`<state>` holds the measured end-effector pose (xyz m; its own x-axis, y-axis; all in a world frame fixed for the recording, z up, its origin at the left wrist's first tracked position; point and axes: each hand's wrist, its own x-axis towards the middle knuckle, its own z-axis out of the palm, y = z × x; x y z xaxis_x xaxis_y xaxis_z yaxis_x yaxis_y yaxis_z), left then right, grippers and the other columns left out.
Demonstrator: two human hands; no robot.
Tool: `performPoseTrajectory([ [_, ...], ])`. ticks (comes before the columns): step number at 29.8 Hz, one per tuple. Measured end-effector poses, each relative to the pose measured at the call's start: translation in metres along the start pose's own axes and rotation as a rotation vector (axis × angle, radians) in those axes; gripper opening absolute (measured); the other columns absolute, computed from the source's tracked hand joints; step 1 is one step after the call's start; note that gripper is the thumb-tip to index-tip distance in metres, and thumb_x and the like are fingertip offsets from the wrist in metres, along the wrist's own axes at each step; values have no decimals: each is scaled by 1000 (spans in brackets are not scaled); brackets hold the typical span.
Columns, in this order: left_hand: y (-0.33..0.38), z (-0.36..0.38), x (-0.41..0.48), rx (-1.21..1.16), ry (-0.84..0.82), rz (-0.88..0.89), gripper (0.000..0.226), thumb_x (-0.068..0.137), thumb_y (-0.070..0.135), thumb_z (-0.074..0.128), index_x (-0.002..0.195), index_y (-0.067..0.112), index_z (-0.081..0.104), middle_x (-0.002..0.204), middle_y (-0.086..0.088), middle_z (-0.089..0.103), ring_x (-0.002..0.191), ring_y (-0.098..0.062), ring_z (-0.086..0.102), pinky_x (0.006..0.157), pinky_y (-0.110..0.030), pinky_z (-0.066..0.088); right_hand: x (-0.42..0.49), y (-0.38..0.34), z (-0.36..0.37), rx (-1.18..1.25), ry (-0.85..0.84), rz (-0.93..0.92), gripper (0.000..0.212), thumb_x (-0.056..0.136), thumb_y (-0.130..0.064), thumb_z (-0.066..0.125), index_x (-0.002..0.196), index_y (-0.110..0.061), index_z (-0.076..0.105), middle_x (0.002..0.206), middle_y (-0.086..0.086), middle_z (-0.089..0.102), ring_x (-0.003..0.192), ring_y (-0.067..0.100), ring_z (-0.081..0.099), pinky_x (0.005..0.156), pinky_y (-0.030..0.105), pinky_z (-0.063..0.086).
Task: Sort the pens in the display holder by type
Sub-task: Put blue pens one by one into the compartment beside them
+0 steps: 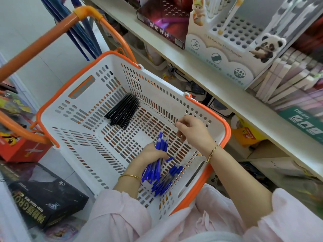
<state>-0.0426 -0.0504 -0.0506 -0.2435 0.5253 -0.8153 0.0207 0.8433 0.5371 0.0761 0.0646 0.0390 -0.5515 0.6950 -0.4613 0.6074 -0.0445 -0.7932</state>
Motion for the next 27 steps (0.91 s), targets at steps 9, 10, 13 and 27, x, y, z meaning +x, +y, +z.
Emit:
performPoseTrajectory([
  [9,118,-10,-81,-706,-166,308,36,73,4,70,106,4,56,75,-7,64,64,-18,67,60,-33,56,-31,-54,-69,217,133,-150,10,94,-22,53,96,-16,61,74,2,65,53,5,56,48,18,46],
  [10,136,-3,-91,-738,-201,352,31,74,4,68,103,4,57,75,-7,63,63,-17,66,59,-32,57,-35,-60,-84,259,155,-171,11,94,-21,53,97,-14,61,72,2,64,52,5,56,47,18,46],
  [13,194,32,-116,-803,-374,466,33,75,4,68,106,-1,57,80,-10,60,65,-18,63,61,-29,57,-53,-72,-135,384,197,-206,13,94,-18,55,95,-7,62,67,7,59,49,8,53,41,17,40],
  [27,376,236,-158,-711,-544,669,16,79,-6,62,87,7,65,70,-8,69,66,-18,67,66,-29,57,-126,-35,-370,-72,706,-332,16,79,-21,72,71,-8,66,64,6,65,51,15,60,46,30,52],
])
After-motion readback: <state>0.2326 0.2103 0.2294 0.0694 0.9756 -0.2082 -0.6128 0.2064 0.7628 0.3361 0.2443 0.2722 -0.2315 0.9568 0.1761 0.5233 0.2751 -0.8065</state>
